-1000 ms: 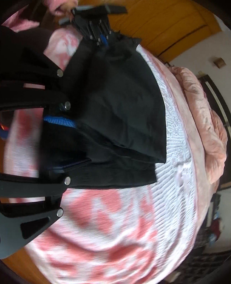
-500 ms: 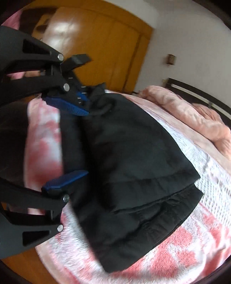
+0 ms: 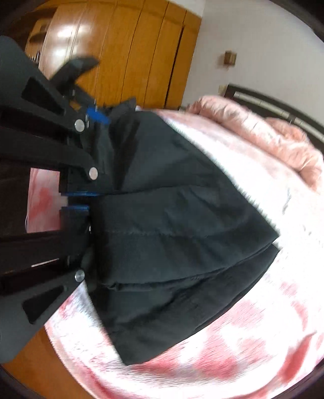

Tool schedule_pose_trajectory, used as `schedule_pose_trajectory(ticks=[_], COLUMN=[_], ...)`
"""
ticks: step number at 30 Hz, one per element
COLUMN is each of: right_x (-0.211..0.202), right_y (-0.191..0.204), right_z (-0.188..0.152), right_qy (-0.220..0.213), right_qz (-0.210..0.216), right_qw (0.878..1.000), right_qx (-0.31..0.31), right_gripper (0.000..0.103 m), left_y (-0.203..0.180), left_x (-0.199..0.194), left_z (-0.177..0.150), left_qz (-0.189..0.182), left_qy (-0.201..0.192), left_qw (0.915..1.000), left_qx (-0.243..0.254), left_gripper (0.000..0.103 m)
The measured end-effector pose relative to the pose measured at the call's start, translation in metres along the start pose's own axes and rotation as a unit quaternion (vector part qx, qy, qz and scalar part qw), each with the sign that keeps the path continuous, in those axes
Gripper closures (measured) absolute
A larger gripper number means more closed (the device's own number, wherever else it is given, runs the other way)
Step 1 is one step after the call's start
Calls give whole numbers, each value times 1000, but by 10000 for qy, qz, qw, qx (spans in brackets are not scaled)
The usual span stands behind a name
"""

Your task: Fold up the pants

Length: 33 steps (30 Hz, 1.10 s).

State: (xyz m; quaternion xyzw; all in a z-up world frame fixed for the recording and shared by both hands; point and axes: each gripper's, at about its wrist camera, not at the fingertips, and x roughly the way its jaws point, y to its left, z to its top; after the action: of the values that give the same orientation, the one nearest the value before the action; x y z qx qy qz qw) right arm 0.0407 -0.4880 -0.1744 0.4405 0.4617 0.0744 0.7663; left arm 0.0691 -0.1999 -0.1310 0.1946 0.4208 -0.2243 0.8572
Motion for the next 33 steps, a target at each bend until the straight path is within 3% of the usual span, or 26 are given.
schedule_pose_trajectory(ticks=[2,3,4,5,7,11,13,17,21,26,31,33], right_x=[7,9,11,9,5,7,8,5,11,10,11,12], right_y=[-4,-4,-6,-9,-8,-9,-10,-12,-6,-9,-2,1], right_z=[-6,-7,-7,-6,-3,-4,-5,-11,-11,-9,-7,-7], right_qy=[59,67,67,16,-53,-22,-35,-61,-48,-33,-2,10], right_qz=[-10,8,32,-98,-232,-240,-275,-368,-351,-433,-569,-598], right_qw=[10000,9999,9999,9999,9997,9997,9996,9991,9992,9987,9977,9974], right_qx=[65,103,152,126,-26,-48,-81,-196,-175,-256,-368,-391], right_gripper=[100,100,100,100,100,100,100,100,100,100,99,99], left_y=[12,20,30,42,73,142,182,237,276,298,302,307], left_x=[-12,-17,-21,-28,-38,-43,-40,-30,-7,21,37,45], left_z=[-5,-9,-12,-16,-23,-26,-24,-17,-14,-19,-16,-16], left_qz=[-305,-398,-400,-411,-475,-194,-315,-154,207,29,-99,-59], left_qy=[104,179,206,155,156,151,103,151,617,937,1085,1155], left_qw=[9985,9967,9944,9912,9833,9649,9465,9255,9136,9051,8967,8914], left_qx=[-435,-681,-952,-1249,-1752,-2615,-3210,-3782,-4014,-4147,-4291,-4382], left_gripper=[71,42,20,6,9,11,11,13,16,17,26,35])
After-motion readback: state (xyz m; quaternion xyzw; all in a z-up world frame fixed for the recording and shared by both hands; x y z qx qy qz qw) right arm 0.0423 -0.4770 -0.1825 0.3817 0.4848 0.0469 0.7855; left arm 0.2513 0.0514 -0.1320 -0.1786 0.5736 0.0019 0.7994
